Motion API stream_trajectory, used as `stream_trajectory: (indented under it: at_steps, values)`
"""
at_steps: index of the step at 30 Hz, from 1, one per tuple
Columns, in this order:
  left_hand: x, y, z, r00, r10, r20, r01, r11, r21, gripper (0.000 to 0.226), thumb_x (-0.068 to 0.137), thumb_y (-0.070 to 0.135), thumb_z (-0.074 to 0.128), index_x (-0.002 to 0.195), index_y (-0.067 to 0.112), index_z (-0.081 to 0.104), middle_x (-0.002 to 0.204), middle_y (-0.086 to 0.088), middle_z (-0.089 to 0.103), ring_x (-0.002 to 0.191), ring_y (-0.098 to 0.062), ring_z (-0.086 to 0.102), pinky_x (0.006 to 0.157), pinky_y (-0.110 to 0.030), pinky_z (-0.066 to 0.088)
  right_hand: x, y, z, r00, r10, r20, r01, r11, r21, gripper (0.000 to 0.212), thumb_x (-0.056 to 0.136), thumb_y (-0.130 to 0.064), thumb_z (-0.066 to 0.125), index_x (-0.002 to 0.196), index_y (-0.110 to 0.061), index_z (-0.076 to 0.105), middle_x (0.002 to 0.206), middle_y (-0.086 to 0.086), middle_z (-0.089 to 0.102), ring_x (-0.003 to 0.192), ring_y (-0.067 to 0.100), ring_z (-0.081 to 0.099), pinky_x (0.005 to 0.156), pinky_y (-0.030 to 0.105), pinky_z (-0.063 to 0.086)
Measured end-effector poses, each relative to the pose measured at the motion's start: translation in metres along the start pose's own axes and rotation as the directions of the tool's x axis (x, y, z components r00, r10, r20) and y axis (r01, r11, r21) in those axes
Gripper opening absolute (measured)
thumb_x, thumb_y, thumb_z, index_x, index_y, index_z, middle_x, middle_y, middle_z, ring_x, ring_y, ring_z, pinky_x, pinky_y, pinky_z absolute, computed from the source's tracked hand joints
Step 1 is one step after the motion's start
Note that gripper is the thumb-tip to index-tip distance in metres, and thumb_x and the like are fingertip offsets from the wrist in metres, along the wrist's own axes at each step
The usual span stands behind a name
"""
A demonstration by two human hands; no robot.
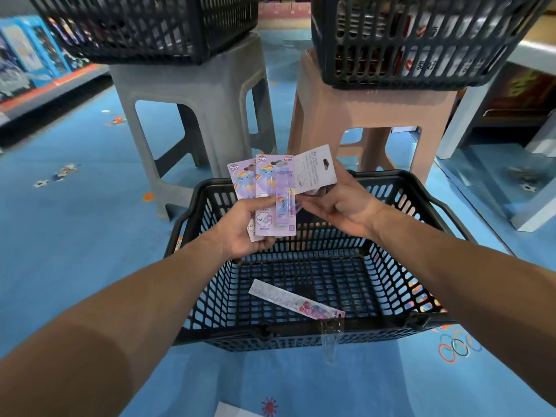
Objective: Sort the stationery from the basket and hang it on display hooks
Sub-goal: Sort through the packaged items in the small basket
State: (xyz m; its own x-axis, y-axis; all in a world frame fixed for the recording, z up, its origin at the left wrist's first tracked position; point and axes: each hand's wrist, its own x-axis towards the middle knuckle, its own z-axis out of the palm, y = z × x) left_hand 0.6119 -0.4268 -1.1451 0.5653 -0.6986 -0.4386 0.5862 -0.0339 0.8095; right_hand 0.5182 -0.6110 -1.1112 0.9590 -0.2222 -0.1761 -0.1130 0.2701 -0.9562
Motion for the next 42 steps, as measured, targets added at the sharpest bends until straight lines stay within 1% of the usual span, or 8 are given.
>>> stream_trajectory:
  at_steps: [12,16,21,27,30,33,36,42]
  values:
    - [-0.006,0.005,-0.005,0.996,-0.027,0.089,0.028,1.0,-0.013,0.035,0.082,0.03,0.068,0.114,0.018,0.067,0.101,-0.005,0.076,0.08,-0.021,0.073,0.049,-0.024,0.048,-0.002,-0.02,-0.006,0.993,-0.044,0.109,0.059,0.989,-0.136,0.105,0.081,0.035,0.034,0.139,-0.052,0.046,0.102,0.008,0.068,0.077,0.019,0.058,0.069,0.031,0.046]
    - [-0.008,0.005,-0.008,0.992,-0.046,0.115,0.048,0.999,-0.009,0.034,0.083,0.03,0.066,0.115,0.018,0.067,0.1,-0.005,0.076,0.077,-0.021,0.073,0.049,-0.024,0.046,0.001,-0.027,-0.004,0.983,-0.095,0.156,0.121,0.978,-0.169,0.091,0.079,0.033,0.05,0.119,-0.048,0.062,0.125,0.012,0.062,0.112,0.037,0.068,0.101,0.053,0.05]
    - [-0.009,0.007,-0.015,0.993,-0.044,0.11,0.048,0.998,-0.031,0.031,0.083,0.029,0.065,0.111,0.019,0.068,0.098,-0.004,0.076,0.077,-0.022,0.073,0.048,-0.024,0.047,0.0,-0.034,-0.011,0.982,-0.189,-0.033,0.18,0.968,-0.174,0.031,0.087,0.004,0.07,0.108,-0.016,0.058,0.101,0.014,0.069,0.08,0.027,0.072,0.064,0.039,0.061]
    - [-0.009,0.007,-0.025,0.996,-0.012,0.085,0.013,1.0,-0.018,0.027,0.084,0.029,0.066,0.109,0.02,0.07,0.098,-0.003,0.076,0.079,-0.021,0.073,0.049,-0.025,0.048,0.01,-0.028,-0.035,0.917,-0.167,-0.364,0.22,0.969,0.11,0.035,0.091,-0.016,0.073,0.125,-0.015,0.067,0.119,0.008,0.074,0.104,0.028,0.071,0.08,0.038,0.056]
    - [-0.006,0.008,-0.024,0.996,-0.003,0.086,0.005,1.0,-0.025,0.027,0.084,0.029,0.065,0.109,0.019,0.07,0.098,-0.003,0.077,0.079,-0.02,0.074,0.05,-0.026,0.051,-0.001,-0.011,-0.04,0.966,0.002,-0.259,0.042,0.986,0.164,0.025,0.094,-0.014,0.064,0.119,-0.014,0.065,0.124,0.014,0.072,0.116,0.035,0.068,0.101,0.053,0.053]
    - [-0.004,0.007,-0.019,0.995,-0.02,0.098,0.022,1.0,-0.01,0.025,0.083,0.029,0.065,0.105,0.019,0.071,0.094,-0.003,0.077,0.077,-0.02,0.074,0.051,-0.026,0.051,-0.012,0.007,-0.035,0.983,0.159,-0.095,-0.159,0.987,0.008,0.033,0.092,-0.021,0.066,0.125,-0.02,0.062,0.122,0.01,0.07,0.106,0.032,0.067,0.096,0.052,0.052]
    - [0.0,0.003,-0.012,0.995,-0.035,0.099,0.032,0.999,0.032,0.027,0.082,0.03,0.067,0.107,0.019,0.07,0.098,-0.003,0.075,0.079,-0.022,0.072,0.052,-0.027,0.051,-0.01,0.011,-0.029,0.992,0.124,-0.037,-0.117,0.983,0.138,0.038,0.094,-0.015,0.063,0.133,-0.013,0.06,0.125,0.016,0.069,0.101,0.033,0.07,0.092,0.056,0.057]
    - [0.004,0.003,-0.02,0.998,-0.041,0.048,0.04,0.999,0.018,0.042,0.081,0.028,0.072,0.121,0.018,0.065,0.11,-0.008,0.071,0.103,-0.029,0.066,0.053,-0.027,0.05,0.006,0.0,-0.041,0.906,-0.062,-0.42,0.096,0.993,0.061,0.018,0.096,-0.007,0.058,0.113,-0.009,0.065,0.106,0.016,0.073,0.083,0.029,0.074,0.079,0.052,0.062]
